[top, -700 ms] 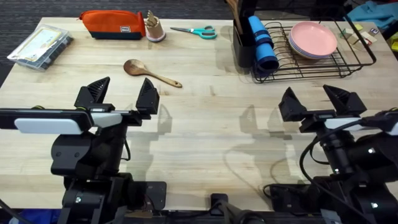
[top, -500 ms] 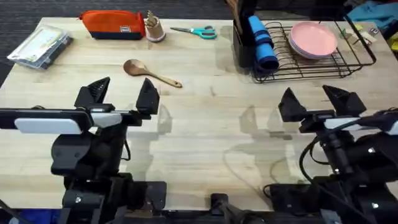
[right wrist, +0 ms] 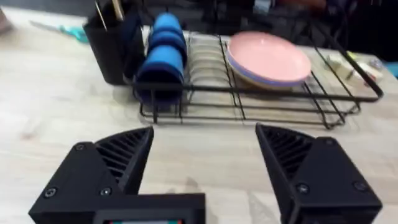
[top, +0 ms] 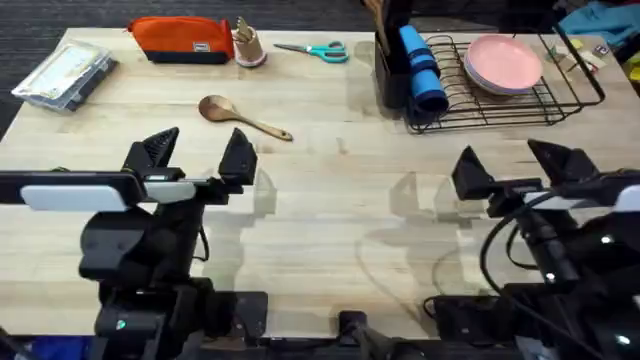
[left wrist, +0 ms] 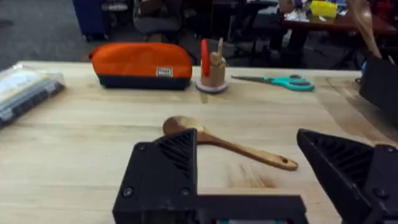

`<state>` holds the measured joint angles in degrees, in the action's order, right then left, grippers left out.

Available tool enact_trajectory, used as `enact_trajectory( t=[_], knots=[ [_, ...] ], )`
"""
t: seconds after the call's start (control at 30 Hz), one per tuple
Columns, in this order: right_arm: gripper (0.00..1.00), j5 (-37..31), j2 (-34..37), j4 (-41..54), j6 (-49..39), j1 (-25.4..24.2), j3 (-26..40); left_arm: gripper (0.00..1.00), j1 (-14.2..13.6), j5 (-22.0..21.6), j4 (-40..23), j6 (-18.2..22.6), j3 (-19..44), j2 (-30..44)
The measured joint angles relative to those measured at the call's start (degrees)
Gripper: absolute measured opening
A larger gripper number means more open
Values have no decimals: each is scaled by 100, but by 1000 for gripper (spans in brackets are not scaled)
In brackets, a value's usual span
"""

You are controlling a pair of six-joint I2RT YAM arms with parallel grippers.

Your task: Pick up the spoon on the table one by one and put them onto the rack

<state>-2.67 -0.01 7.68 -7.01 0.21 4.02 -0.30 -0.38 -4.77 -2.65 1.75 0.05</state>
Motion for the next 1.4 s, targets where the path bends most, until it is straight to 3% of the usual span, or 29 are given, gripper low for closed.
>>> enact_trajectory(
  t=[0.13, 0.17, 0.27, 0.57, 0.87, 1.0, 1.1, 1.4],
  knots=[
    [996, -72, 157, 705, -41, 0, 715, 991, 0, -10, -663, -82, 550, 49],
    [995, -80, 467, 1083, -56, 0, 1427, 992, 0, -69, -1170, -90, 1190, 301],
    [996, -91, 940, 1460, -59, 0, 2135, 992, 0, -92, -1552, -103, 1793, 711],
    [996, -97, 2929, 2229, -76, 0, 4102, 992, 0, 70, -2005, -118, 3715, 2704],
    [996, -97, 4404, 2785, -76, 0, 5740, 993, 0, 381, -3581, -125, 5864, 4576],
    [996, -97, 4841, 2929, -76, 0, 6259, 993, 0, 393, -4228, -125, 6629, 5249],
    [996, -97, 5037, 2929, -76, 0, 6425, 993, 0, 404, -4350, -125, 6951, 5577],
    [996, -97, 5138, 2964, -76, 0, 6447, 993, 0, 405, -4348, -126, 7054, 5838]
  ],
)
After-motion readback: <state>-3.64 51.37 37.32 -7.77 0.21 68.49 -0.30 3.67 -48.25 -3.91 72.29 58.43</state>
